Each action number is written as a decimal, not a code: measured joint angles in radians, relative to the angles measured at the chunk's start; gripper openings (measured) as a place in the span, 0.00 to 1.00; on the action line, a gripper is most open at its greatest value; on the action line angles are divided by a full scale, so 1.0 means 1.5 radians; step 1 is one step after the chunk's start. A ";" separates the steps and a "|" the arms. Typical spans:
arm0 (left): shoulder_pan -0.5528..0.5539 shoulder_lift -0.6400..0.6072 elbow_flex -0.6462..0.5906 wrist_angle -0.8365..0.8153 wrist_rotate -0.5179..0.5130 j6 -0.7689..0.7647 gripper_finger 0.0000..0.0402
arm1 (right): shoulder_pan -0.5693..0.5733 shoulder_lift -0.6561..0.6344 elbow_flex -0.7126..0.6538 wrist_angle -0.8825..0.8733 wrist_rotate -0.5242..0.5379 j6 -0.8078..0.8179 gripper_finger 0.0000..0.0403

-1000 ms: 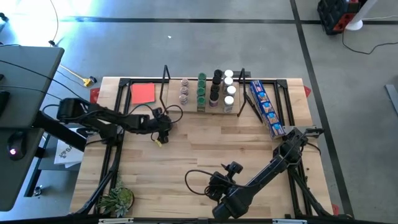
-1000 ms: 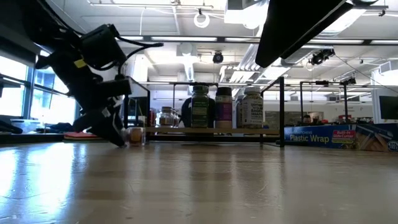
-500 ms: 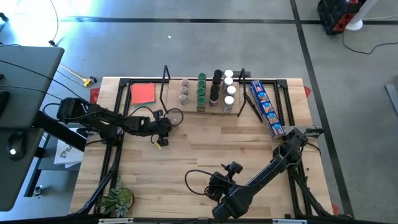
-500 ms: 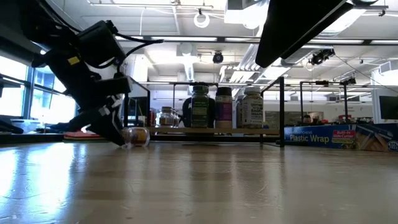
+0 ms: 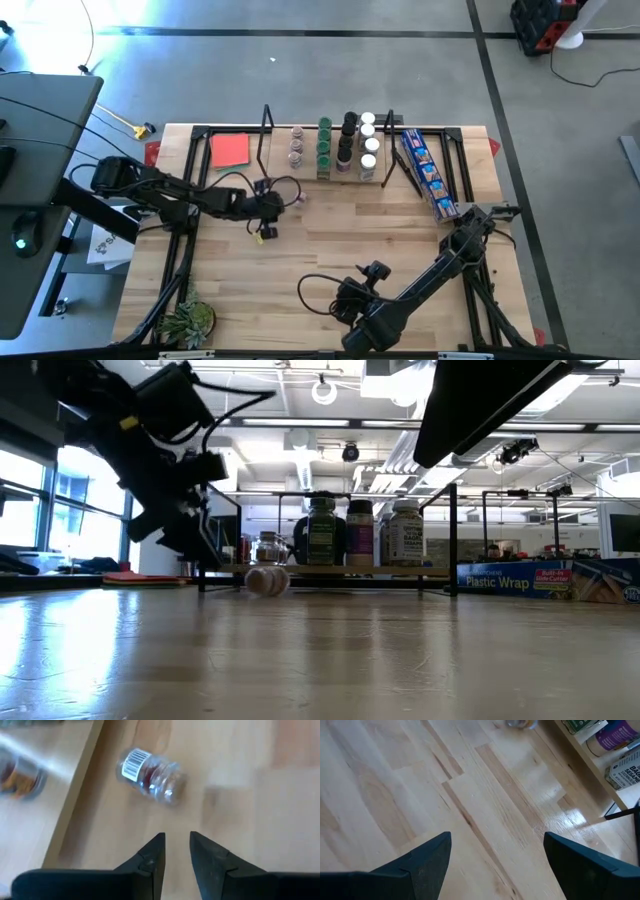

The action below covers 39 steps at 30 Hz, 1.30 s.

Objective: Shelf spices
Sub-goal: Put the brown seasoning bottle on the shelf aligned with the other brown seasoning bottles

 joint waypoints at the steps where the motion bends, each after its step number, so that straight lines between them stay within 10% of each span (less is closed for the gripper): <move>1: -0.005 0.000 0.006 0.002 0.005 -0.003 0.21 | 0.000 0.000 0.000 0.000 0.000 0.000 0.77; 14: -0.068 0.024 0.023 0.027 0.054 -0.127 0.54 | 0.026 0.000 -0.063 -0.014 0.041 0.095 0.77; 28: -0.002 0.245 0.068 0.342 0.151 0.009 0.44 | -0.015 -0.178 -0.539 0.450 0.039 0.181 0.77; 39: 0.011 0.423 0.258 0.351 0.219 0.120 0.43 | -0.113 -0.197 -0.651 0.588 -0.062 0.037 0.77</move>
